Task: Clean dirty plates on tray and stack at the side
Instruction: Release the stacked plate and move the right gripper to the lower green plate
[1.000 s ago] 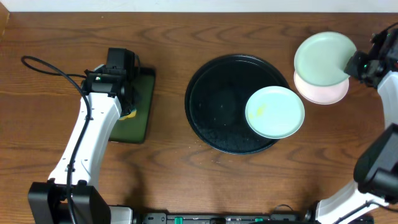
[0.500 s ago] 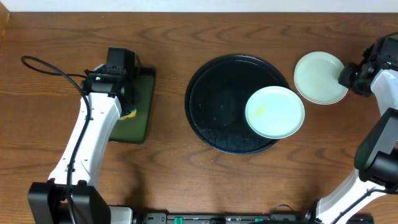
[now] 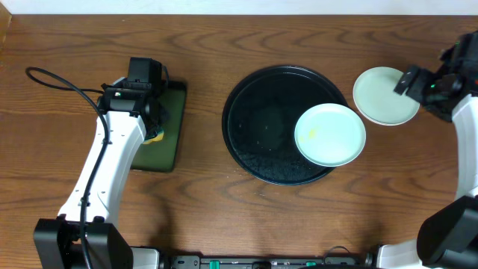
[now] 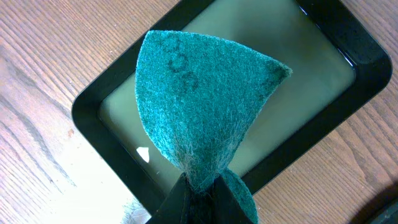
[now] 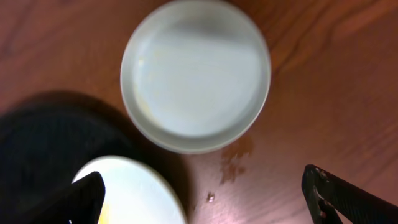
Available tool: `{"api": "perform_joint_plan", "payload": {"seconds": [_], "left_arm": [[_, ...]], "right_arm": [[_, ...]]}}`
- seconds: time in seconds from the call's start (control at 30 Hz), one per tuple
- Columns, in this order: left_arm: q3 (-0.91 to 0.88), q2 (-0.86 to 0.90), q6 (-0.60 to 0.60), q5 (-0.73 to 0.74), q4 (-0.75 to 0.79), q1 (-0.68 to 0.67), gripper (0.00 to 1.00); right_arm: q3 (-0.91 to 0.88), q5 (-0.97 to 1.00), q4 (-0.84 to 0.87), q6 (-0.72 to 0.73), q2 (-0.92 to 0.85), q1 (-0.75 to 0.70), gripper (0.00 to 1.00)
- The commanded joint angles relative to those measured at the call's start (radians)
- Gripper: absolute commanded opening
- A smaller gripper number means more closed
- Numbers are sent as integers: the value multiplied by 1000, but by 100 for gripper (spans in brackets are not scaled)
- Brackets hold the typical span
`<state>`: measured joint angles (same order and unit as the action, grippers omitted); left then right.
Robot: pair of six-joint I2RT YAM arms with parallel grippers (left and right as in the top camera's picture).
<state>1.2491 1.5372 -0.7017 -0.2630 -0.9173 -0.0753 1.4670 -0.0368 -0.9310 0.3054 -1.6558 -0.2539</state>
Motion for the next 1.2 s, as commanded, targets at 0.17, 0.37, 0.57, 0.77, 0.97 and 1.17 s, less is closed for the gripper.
{"api": "perform_joint_plan", "payload": {"seconds": [0.17,0.37,0.57,0.77,0.97,1.17], "left_arm": [[-2,-8,9,-6,-5,2,8],[-2,-8,9,-6,10,2,8],[-2,-8,9,-6,9,2,8],[-2,-8,9,-6,10,2,8],[-2,-8,10,-6,6,2,8],[-2,-8,9,-6,11,2,8]], "right_arm": [[-122,92,-40,164,5,122,99],[-158,-80,-30,176,0,143,99],[-180,-73,-35,177,0,178,84],[-279,-51,1,188,-1,237,86],[-354,105,0,285,-2,267,86],[-362,108,13,285,-2,268,73]]}}
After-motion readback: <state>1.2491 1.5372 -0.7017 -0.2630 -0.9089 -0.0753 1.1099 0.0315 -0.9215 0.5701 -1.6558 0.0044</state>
